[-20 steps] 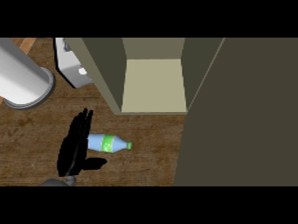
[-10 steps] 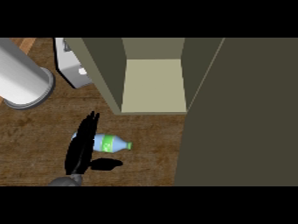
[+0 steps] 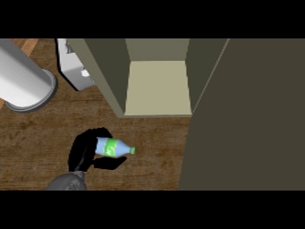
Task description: Pick up the bottled water, place it into the cabinet and close the cabinet
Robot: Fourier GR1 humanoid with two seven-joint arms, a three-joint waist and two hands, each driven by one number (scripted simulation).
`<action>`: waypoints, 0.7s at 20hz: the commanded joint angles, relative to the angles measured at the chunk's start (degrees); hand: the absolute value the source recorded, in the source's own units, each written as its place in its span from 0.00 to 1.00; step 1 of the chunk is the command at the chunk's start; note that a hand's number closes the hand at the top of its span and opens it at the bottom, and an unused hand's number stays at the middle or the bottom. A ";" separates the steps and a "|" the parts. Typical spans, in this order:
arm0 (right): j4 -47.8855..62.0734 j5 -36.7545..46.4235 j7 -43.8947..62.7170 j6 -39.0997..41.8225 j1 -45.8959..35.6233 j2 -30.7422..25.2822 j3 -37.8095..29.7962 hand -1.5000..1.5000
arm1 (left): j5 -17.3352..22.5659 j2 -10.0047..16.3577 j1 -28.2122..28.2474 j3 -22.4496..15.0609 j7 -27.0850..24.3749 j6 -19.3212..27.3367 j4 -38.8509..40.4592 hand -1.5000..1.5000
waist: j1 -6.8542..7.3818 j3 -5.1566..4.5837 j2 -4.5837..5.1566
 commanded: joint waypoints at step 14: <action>1.94 -1.06 -1.70 0.26 0.86 0.35 -0.73 0.00 | 60.94 -8.36 3.67 21.97 -19.19 -45.05 -10.71 1.00 | 1.26 -0.83 0.81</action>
